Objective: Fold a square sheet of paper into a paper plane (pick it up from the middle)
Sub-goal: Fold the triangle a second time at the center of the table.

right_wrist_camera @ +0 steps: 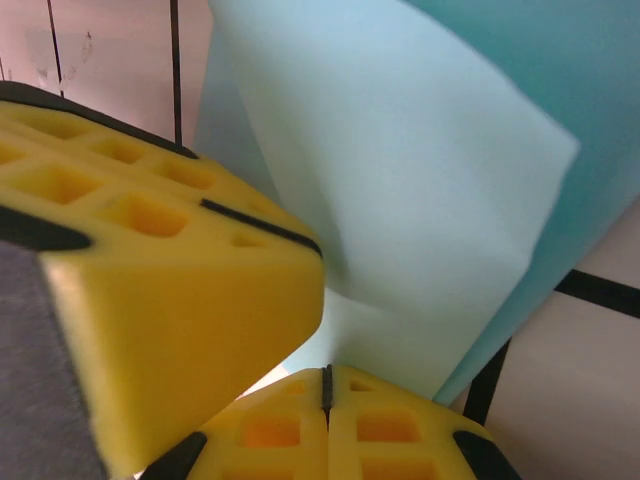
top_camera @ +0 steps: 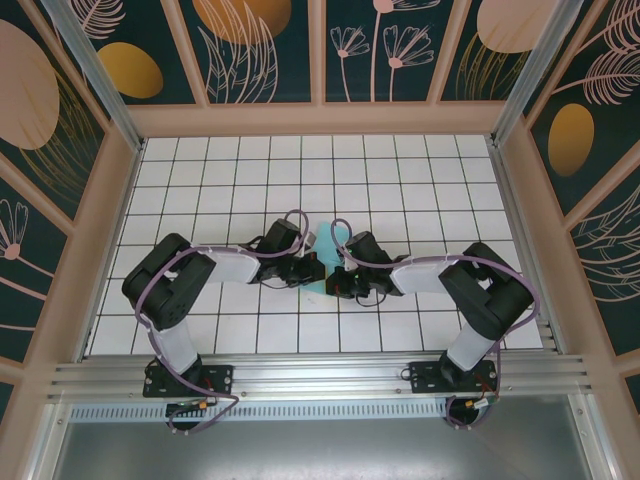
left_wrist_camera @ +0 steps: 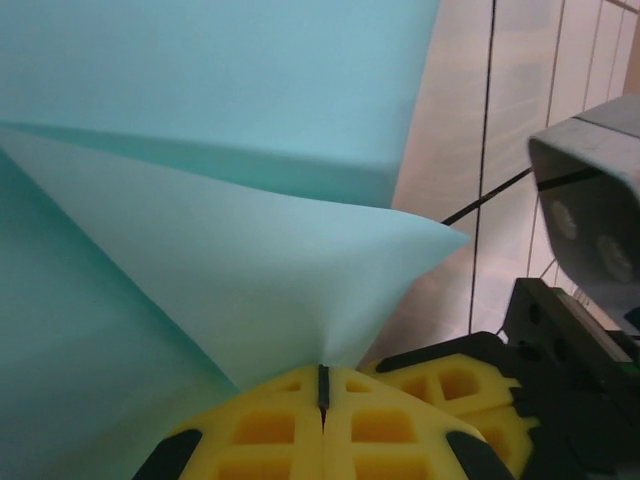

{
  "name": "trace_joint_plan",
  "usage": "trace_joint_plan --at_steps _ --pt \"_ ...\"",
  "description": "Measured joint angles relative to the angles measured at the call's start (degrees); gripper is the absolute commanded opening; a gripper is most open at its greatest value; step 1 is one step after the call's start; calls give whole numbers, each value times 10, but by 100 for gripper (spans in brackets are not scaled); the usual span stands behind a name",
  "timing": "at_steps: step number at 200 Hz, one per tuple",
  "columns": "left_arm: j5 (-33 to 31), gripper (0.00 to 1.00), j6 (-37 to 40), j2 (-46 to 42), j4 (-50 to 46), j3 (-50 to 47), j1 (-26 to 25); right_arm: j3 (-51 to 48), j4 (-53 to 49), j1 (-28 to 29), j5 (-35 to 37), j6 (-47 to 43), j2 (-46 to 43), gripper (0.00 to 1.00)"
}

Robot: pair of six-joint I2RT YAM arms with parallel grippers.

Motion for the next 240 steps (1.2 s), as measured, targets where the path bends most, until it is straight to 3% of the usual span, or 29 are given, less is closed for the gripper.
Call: trace_joint_plan --at_steps 109,240 --pt "-68 0 -20 9 -20 14 -4 12 -10 0 7 -14 7 0" --pt "-101 3 -8 27 -23 46 69 14 -15 -1 7 -41 7 0"
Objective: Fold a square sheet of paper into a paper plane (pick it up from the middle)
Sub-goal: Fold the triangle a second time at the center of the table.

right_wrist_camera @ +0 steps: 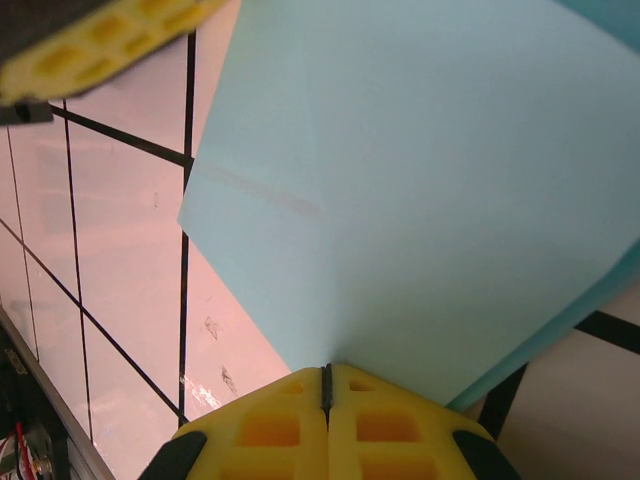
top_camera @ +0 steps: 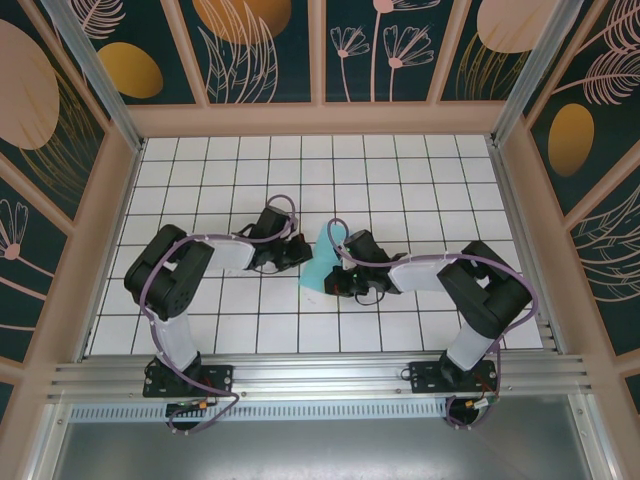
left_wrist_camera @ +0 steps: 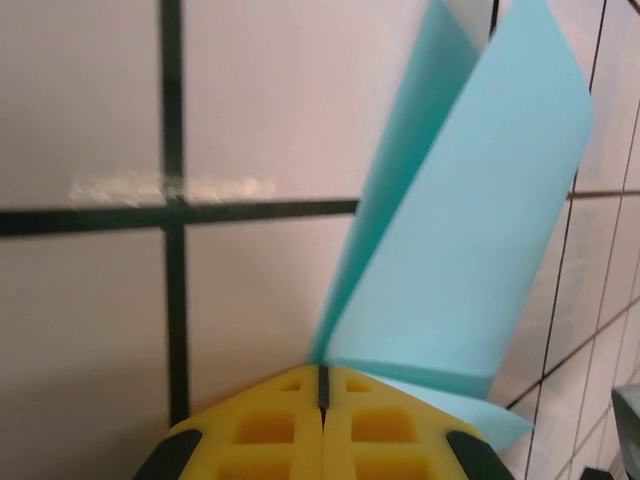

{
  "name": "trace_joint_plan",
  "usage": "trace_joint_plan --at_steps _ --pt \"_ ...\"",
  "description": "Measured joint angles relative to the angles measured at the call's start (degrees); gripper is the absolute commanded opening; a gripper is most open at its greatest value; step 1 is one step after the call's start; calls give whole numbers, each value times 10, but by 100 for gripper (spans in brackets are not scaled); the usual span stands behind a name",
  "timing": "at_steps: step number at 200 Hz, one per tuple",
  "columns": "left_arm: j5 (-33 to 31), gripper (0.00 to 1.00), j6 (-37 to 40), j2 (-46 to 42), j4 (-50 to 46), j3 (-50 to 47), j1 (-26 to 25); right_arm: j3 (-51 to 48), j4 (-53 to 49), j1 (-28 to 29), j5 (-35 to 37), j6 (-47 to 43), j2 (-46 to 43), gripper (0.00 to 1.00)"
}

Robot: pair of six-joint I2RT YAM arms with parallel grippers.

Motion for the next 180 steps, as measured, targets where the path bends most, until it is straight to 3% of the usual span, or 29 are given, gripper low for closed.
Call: trace_joint_plan --at_steps 40,64,88,114,136,180 --pt "-17 6 4 -6 -8 17 15 9 -22 0 -2 -18 -3 4" --pt "-17 7 4 -35 -14 16 15 12 -60 -1 2 -25 -32 14" --pt "-16 9 4 -91 -11 9 15 13 -75 -11 18 -24 -96 35" --pt "-2 9 2 -132 7 -10 15 4 -63 -52 42 0 -160 44" --pt "21 8 1 -130 16 -20 12 -32 -29 -90 46 39 -173 46" --pt "59 7 2 -101 26 -21 -11 -53 5 -91 34 87 -121 47"
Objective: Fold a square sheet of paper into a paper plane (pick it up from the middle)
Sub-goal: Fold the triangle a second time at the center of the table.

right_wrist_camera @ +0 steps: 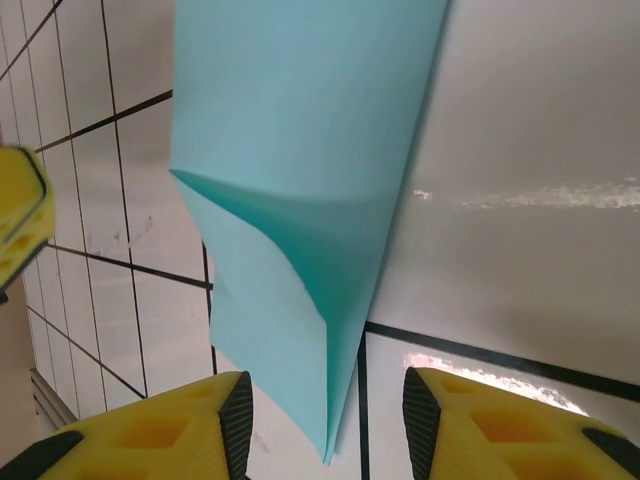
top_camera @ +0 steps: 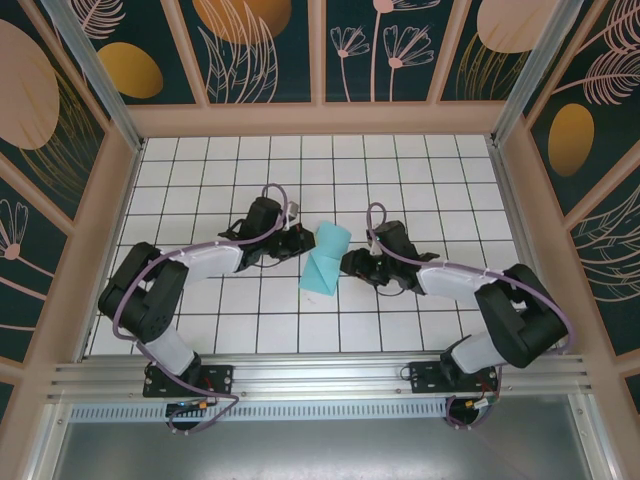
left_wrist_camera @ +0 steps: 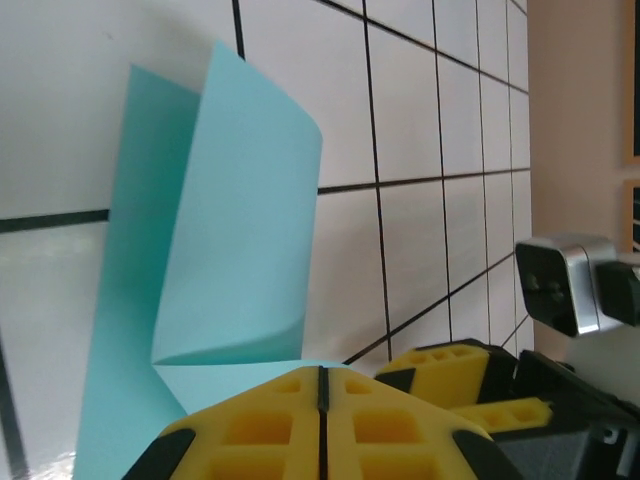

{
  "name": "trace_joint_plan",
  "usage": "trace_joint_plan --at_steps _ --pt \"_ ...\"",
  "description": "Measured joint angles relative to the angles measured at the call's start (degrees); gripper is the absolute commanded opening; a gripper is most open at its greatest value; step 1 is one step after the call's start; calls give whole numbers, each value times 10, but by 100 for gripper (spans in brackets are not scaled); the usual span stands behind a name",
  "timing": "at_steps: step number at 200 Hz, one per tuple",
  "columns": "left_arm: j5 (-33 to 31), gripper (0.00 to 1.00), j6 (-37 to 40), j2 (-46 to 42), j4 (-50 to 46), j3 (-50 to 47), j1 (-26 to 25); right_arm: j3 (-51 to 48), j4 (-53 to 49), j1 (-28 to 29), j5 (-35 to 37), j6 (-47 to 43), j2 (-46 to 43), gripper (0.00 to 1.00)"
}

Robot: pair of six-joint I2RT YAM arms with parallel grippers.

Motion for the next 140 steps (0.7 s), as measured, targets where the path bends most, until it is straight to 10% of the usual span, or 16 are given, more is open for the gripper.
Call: trace_joint_plan --at_steps 140 --pt "-14 4 13 106 -25 28 -13 14 67 10 -15 36 85 45"
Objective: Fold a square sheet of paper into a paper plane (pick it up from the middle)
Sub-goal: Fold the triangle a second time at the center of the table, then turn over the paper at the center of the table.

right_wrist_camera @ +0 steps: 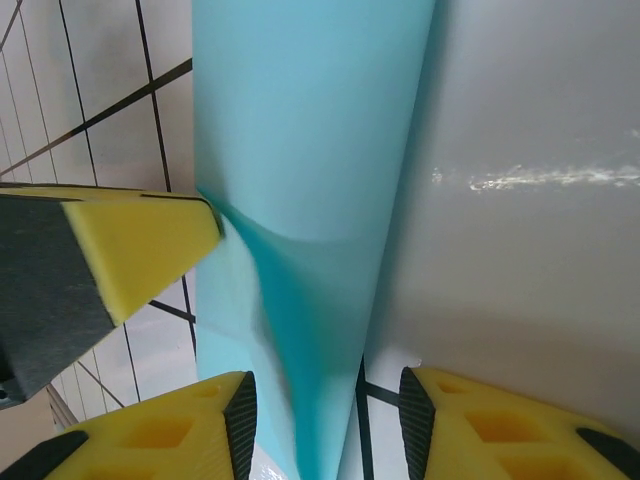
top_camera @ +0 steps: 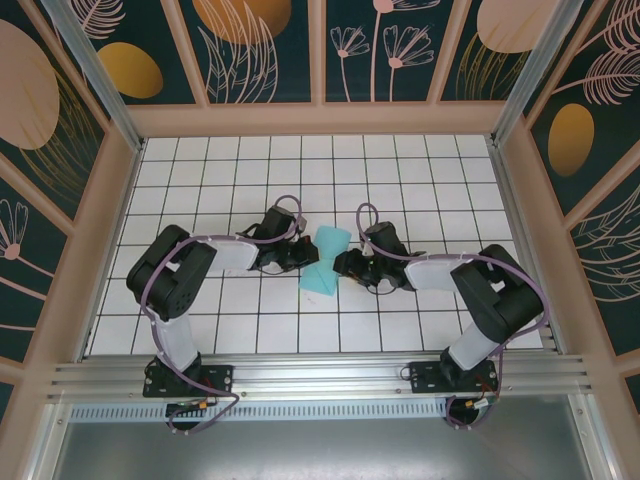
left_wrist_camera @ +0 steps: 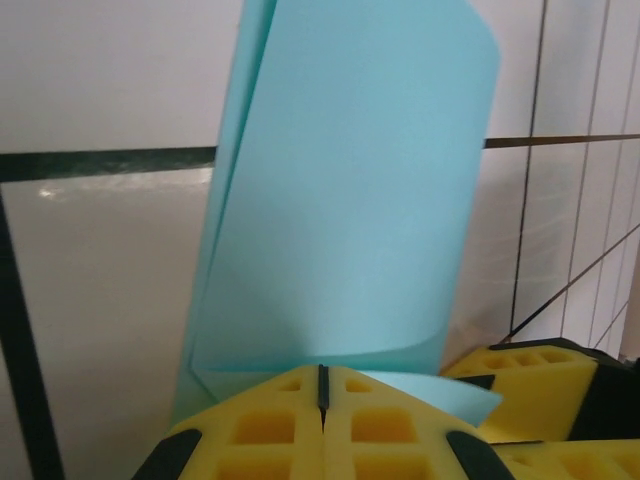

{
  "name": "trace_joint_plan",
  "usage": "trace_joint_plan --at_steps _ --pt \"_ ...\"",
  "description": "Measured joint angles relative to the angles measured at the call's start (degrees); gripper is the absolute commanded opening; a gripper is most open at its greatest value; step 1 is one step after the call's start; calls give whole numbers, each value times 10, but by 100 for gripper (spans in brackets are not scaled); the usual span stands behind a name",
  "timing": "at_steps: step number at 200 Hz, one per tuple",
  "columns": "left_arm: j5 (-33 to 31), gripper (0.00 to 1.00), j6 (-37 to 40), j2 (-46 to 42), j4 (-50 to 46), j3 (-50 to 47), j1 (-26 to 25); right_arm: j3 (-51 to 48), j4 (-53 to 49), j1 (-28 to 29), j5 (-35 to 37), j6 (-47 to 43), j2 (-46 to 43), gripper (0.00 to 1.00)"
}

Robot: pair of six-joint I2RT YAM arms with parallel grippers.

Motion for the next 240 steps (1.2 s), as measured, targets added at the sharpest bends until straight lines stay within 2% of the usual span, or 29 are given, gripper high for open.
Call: trace_joint_plan --at_steps 144,240 --pt "0 3 0 1 0 0 0 7 60 0 -29 37 34 39" --pt "0 6 -3 1 1 0 0 7 80 0 -35 41 41 15"
